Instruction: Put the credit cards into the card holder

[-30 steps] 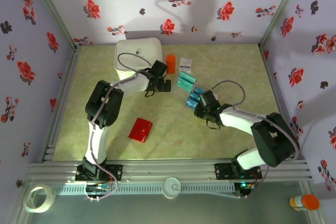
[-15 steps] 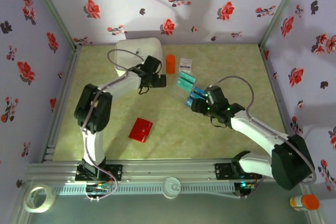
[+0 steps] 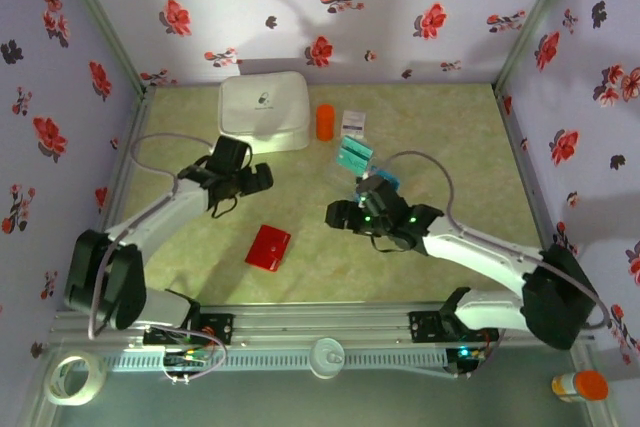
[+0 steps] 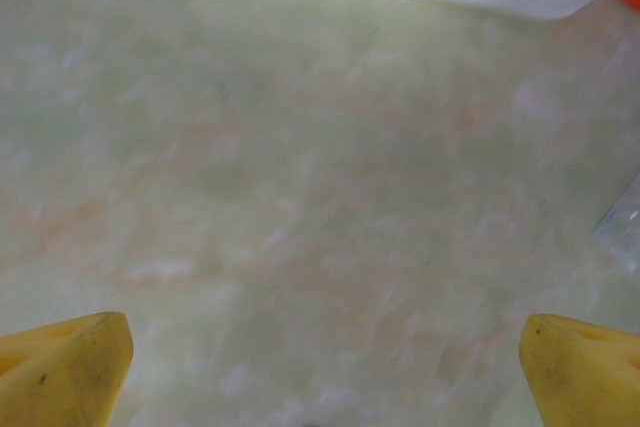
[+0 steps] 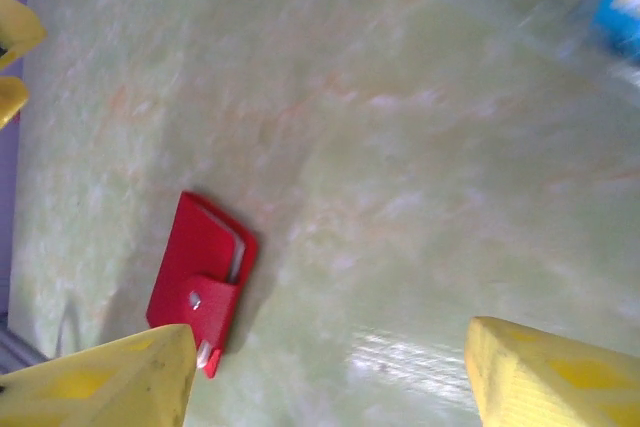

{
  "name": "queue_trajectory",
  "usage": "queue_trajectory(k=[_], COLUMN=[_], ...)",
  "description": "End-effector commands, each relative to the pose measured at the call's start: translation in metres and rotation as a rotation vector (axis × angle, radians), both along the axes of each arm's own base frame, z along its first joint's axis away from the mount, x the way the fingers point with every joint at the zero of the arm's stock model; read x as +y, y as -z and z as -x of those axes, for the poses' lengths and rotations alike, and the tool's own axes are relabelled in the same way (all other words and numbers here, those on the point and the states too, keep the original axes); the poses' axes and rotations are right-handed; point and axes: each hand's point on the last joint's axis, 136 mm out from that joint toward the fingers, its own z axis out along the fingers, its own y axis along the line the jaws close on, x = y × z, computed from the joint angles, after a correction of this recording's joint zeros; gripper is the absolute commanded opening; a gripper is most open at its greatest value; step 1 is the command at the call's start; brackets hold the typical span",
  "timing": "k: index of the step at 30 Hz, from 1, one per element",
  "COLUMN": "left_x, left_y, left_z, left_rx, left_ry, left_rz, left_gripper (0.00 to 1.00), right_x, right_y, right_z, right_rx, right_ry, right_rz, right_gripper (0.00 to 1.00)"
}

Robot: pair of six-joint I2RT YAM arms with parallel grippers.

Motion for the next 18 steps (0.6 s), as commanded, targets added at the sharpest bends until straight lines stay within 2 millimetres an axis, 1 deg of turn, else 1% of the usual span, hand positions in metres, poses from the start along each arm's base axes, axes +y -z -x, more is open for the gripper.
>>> queue_trajectory(k=[1, 5, 8, 14, 18], left_x=[0.016, 0.033, 0.038, 0.041, 0.043], left_y=[0.011, 0.023, 0.030, 0.034, 0.035], left_z=[0.030, 0.052, 0.061, 0.064, 0.063], left_rx=[0.050, 0.075, 0.090, 0.091, 0.093], left_ry=[-0.067, -0.106, -0.115, -0.109, -0.104], left_rz=[0.042, 0.040, 0.034, 0.023, 0.015], left_gripper=[1.00, 1.00, 1.00, 1.00, 1.00], right_x=[0.036, 0.062, 0.082, 0.115, 0.125], right_y=[-0.009, 0.008, 0.019, 0.036, 0.047], right_z=[-0.002, 0.003, 0.007, 0.019, 0.027], right_rx=[0.015, 0.055, 0.091, 0.149, 0.171], right_ry=[0.045, 0.058, 0.058, 0.038, 0.046], right_rz=[-0.113, -0.148, -0.191, -0.232, -0.230], right_gripper=[0.68, 0.62, 0.59, 0.54, 0.51])
